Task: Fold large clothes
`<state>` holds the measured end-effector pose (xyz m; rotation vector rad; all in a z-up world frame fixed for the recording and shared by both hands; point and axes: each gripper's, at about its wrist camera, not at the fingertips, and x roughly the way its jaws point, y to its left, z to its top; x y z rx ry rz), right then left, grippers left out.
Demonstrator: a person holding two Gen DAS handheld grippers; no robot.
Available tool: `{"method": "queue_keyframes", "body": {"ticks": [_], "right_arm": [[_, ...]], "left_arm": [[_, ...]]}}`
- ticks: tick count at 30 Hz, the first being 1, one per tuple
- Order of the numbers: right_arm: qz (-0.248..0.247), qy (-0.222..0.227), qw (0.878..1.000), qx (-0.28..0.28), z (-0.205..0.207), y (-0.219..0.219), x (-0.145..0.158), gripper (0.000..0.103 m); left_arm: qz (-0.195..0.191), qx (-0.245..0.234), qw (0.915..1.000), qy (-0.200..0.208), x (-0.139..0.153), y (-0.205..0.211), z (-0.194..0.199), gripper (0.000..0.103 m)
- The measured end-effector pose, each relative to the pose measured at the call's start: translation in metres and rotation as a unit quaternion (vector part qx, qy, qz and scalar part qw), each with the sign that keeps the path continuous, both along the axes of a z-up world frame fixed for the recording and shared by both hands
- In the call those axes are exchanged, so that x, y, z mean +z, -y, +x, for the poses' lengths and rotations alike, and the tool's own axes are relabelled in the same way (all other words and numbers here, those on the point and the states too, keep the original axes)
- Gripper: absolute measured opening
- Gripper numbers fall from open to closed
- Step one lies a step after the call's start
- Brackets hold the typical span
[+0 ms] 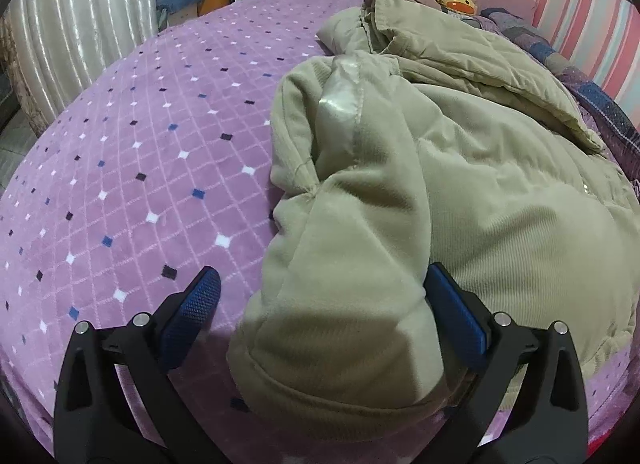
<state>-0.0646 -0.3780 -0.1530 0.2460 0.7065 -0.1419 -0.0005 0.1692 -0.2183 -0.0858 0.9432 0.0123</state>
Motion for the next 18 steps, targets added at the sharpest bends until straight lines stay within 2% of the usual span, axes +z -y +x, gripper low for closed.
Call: {"method": "queue_keyframes", "body": {"ticks": [2,4,7,11,12,13,14,16,18], "right_arm": [[-0.013,-0.005,1.000,0.019,0.009,-0.002,-0.007,0.101],[-0.006,-0.017,0.999,0.038,0.019,0.002,-0.015,0.101],[0.024,-0.039,0.996,0.081,0.034,0.013,-0.029,0.101],[0.081,-0.077,0.985,0.132,0.059,0.021,-0.054,0.100],[0.083,-0.075,0.984,0.140,0.059,0.018,-0.053,0.082],[0.099,-0.071,0.979,0.162,0.058,0.012,-0.051,0.049],[0.114,-0.069,0.977,0.167,0.056,0.006,-0.048,0.042],[0.107,-0.061,0.980,0.157,0.048,-0.002,-0.041,0.023],[0.115,-0.046,0.982,0.145,0.033,-0.006,-0.030,0.018]], "left_arm": [[0.000,0.000,1.0000,-0.001,0.000,0.001,0.000,0.100],[-0.005,0.001,1.0000,-0.003,0.000,0.000,0.000,0.100],[-0.006,0.003,1.0000,-0.004,0.000,0.001,0.001,0.100],[-0.001,0.004,1.0000,-0.007,-0.001,0.000,0.002,0.100],[0.001,0.005,1.0000,-0.008,-0.001,0.001,0.002,0.100],[0.002,0.006,0.9999,-0.009,0.000,0.001,0.003,0.100],[0.004,0.009,0.9999,-0.010,0.001,0.002,0.003,0.100],[0.004,0.015,0.9998,-0.012,0.003,0.003,0.003,0.100],[0.004,0.017,0.9998,-0.012,0.006,0.005,0.000,0.100]]}}
